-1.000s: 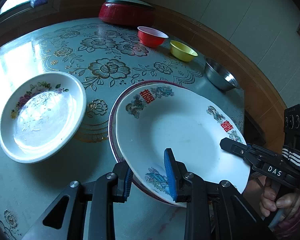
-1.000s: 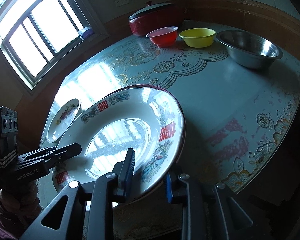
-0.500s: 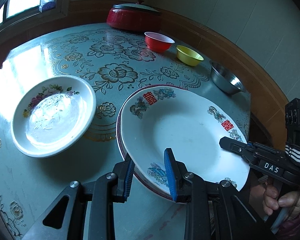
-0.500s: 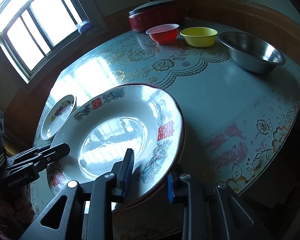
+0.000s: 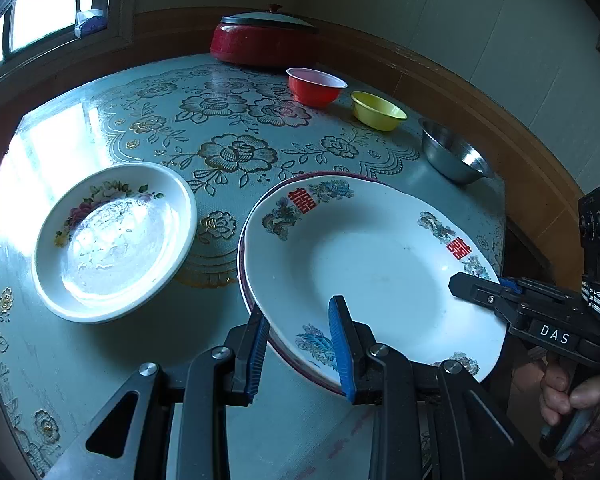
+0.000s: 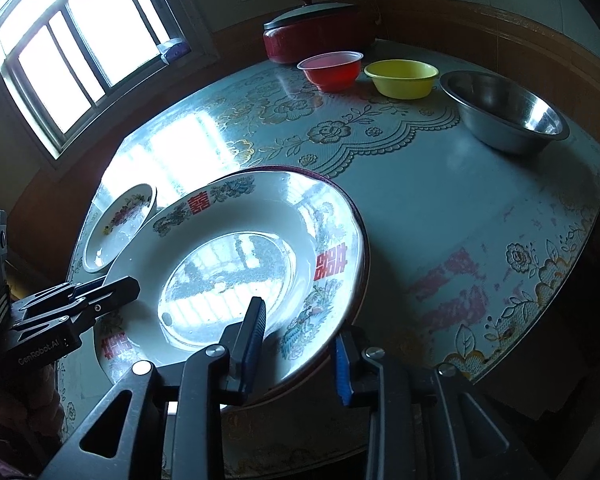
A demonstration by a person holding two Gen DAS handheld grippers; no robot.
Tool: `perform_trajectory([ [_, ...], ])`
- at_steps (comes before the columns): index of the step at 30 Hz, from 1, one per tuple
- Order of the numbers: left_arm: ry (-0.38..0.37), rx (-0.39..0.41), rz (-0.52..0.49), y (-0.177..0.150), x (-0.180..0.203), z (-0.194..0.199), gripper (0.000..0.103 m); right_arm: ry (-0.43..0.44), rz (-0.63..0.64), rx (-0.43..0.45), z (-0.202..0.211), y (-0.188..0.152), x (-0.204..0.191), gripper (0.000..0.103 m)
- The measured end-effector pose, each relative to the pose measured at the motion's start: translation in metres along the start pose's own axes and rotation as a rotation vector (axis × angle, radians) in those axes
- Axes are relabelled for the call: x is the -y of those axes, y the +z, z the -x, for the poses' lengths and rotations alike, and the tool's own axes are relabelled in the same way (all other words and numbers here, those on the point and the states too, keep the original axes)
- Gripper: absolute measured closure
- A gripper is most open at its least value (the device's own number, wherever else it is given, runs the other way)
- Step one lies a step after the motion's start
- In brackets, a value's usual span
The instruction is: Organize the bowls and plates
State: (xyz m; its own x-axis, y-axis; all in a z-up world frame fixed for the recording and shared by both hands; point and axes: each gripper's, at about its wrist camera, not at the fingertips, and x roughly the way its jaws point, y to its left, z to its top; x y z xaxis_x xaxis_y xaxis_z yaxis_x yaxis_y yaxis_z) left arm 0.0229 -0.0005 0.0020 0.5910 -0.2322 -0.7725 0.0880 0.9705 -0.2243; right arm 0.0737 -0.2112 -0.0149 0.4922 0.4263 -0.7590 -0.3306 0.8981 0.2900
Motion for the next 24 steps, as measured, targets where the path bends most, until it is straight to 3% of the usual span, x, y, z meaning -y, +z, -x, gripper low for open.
perform_trajectory([
  [9,-0.05,-0.008,0.006,0.0,-0.009,0.001,0.073,-0.008,0.015,-0.003,-0.001,-0.001,-0.002,0.072],
  [17,-0.003,-0.016,-0.036,0.002,-0.006,-0.004,0.072,-0.044,0.033,-0.002,-0.005,-0.002,-0.008,0.072],
  [24,-0.017,-0.023,-0.04,0.001,-0.011,0.001,0.074,-0.055,0.014,0.001,0.006,-0.002,-0.006,0.073],
])
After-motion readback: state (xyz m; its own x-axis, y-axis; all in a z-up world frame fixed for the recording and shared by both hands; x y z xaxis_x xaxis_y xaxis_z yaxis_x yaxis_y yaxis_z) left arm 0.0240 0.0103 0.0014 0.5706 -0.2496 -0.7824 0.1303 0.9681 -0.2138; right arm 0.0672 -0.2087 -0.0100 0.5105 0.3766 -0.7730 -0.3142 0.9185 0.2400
